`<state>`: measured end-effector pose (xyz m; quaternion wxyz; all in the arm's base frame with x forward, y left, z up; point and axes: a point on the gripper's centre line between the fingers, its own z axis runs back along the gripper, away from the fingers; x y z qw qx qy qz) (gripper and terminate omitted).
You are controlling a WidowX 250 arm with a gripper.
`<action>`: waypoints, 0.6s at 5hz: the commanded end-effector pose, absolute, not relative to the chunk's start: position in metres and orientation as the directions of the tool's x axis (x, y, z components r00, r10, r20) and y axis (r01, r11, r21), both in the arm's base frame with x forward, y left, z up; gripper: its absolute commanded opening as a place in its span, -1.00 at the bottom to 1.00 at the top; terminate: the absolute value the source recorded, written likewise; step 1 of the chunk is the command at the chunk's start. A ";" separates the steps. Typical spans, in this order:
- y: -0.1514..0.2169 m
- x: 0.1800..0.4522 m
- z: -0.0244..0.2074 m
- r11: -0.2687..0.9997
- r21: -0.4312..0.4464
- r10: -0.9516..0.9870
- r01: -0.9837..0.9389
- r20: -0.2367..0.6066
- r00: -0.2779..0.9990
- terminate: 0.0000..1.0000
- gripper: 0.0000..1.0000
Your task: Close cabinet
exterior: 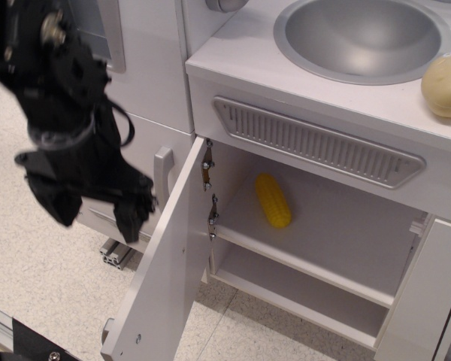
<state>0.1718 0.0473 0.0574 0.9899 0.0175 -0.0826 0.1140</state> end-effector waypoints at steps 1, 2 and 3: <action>0.014 0.159 0.023 0.978 0.014 0.204 -0.209 0.161 0.966 -1.00 1.00; 0.004 0.164 0.007 0.973 0.024 0.224 -0.230 0.148 0.963 -1.00 1.00; -0.006 0.173 -0.004 0.967 -0.011 0.255 -0.256 0.146 0.956 -1.00 1.00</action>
